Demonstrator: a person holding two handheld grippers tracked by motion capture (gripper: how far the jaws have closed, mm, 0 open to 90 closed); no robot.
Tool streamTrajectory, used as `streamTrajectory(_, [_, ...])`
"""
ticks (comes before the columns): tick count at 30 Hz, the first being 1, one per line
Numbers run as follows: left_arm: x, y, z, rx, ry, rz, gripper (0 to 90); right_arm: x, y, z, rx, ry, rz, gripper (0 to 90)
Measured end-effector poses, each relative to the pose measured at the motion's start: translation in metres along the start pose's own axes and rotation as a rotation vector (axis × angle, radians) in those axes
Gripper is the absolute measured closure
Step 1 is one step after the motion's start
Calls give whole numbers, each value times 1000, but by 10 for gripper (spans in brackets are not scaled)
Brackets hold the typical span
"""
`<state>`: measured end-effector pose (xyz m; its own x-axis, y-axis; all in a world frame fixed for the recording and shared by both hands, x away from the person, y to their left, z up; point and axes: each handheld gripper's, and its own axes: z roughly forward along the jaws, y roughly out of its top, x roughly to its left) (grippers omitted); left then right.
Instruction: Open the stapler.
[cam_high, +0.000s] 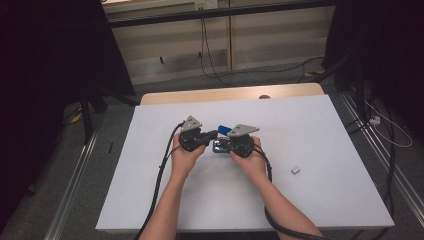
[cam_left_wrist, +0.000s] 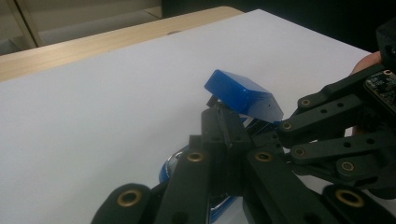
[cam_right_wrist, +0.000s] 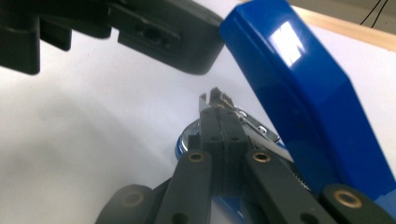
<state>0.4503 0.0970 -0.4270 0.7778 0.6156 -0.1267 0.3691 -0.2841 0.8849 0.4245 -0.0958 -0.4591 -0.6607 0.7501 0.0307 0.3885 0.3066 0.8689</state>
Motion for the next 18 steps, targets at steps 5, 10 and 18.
streamTrajectory(5, [0, 1, 0, 2, 3, 12, 900, -1, 0, 0, -30, -31, 13, 900])
streamTrajectory(10, [1, -1, 1, -4, 13, 16, 895, -3, -1, -1, -52, -52, 25, 900])
streamTrajectory(18, [5, -8, 8, 31, 39, 13, 896, -2, -2, -2, -69, -54, 31, 900])
